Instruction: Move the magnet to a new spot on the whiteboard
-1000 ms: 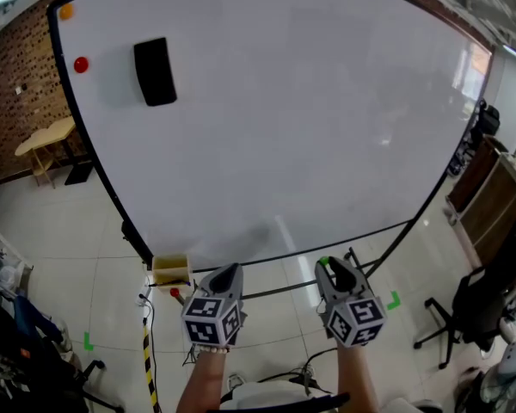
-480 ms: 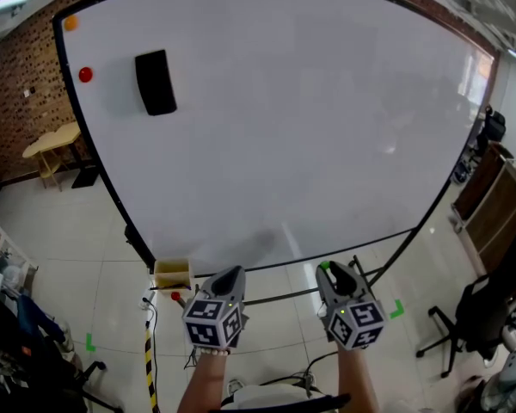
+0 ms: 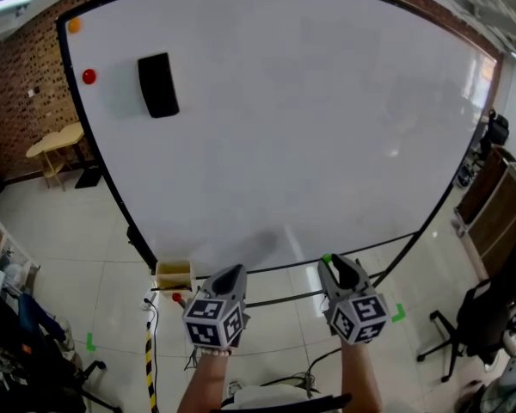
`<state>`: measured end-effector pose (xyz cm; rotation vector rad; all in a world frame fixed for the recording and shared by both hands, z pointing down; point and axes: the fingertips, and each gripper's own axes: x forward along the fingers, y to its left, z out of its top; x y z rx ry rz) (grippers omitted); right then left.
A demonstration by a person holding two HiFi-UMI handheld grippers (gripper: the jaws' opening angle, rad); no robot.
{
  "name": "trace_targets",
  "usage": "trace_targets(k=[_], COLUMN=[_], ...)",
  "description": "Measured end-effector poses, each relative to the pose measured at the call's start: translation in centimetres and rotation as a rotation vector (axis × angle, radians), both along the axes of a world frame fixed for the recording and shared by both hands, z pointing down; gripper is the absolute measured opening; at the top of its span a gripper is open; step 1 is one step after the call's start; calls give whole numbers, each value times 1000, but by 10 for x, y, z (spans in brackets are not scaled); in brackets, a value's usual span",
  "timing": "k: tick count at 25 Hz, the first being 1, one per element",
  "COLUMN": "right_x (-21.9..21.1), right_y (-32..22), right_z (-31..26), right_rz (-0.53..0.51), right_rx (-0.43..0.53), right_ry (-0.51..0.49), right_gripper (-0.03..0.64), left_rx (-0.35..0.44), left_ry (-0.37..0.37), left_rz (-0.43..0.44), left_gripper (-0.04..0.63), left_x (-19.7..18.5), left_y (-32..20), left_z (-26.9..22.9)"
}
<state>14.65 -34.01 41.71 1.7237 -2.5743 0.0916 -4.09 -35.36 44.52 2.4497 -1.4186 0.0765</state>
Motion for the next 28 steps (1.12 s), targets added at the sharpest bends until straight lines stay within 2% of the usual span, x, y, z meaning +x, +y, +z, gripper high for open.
trace_targets(k=[13, 21, 28], right_x=[-17, -44, -61], right_y=[-59, -88, -113], right_z=[-170, -229, -244], right_rz=[15, 14, 8], right_rx=[329, 430, 444], right_ry=[257, 381, 443], right_gripper=[133, 133, 133], left_rx=[7, 7, 8], left_ry=[8, 16, 21], left_rz=[-42, -72, -100], left_gripper=[-3, -2, -2], left_x=[-14, -26, -39], left_y=[-1, 0, -3], left_z=[-7, -6, -6])
